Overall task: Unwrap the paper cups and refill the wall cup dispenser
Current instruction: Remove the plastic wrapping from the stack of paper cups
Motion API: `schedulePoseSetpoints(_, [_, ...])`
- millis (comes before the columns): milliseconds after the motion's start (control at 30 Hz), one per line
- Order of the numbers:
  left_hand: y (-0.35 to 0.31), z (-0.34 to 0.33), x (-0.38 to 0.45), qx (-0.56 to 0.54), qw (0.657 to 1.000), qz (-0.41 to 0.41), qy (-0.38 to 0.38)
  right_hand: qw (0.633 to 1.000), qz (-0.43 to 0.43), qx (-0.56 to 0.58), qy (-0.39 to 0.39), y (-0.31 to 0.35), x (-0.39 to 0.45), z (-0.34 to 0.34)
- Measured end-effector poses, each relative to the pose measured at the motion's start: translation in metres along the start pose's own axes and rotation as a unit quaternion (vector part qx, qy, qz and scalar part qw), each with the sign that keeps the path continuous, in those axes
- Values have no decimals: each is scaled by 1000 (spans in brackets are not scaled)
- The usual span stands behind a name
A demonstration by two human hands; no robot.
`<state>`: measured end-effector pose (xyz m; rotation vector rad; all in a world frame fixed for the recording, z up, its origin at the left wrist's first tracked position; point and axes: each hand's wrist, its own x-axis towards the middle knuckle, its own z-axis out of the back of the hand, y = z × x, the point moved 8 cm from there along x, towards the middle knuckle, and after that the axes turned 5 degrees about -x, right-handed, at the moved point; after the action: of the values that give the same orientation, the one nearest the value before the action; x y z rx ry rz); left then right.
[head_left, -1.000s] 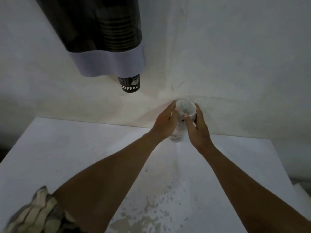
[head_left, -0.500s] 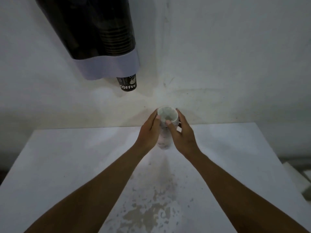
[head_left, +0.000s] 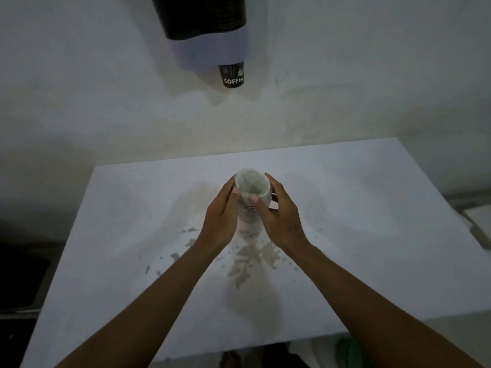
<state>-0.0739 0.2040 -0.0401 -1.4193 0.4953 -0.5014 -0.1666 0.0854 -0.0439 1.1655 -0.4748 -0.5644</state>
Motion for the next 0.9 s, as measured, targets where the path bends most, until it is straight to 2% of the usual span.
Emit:
schedulePoseSetpoints(300, [24,8,-51,2,999,-7,46,1000,-15,-23,11,-11,-59,-20])
schedulePoseSetpoints(433, [19,6,-58,-1,997,3,81,995,3,-96,39,-4,-61,-20])
schedulePoseSetpoints(567, [15,15,-50,28,996,17,79,995,-6,-57,77,-8,-58,-18])
schedulePoseSetpoints(667, [10,9,-43,88,991,-9,102,995,-22,-44,85,-15,-60,-18])
schedulePoseSetpoints(833, [16,13,-39,108,990,-44,74,980,-41,-132,140,-43,-64,-15])
schedulePoseSetpoints(900, [23,17,-41,111,991,-53,59,986,-52,-108,119,-46,-63,-5])
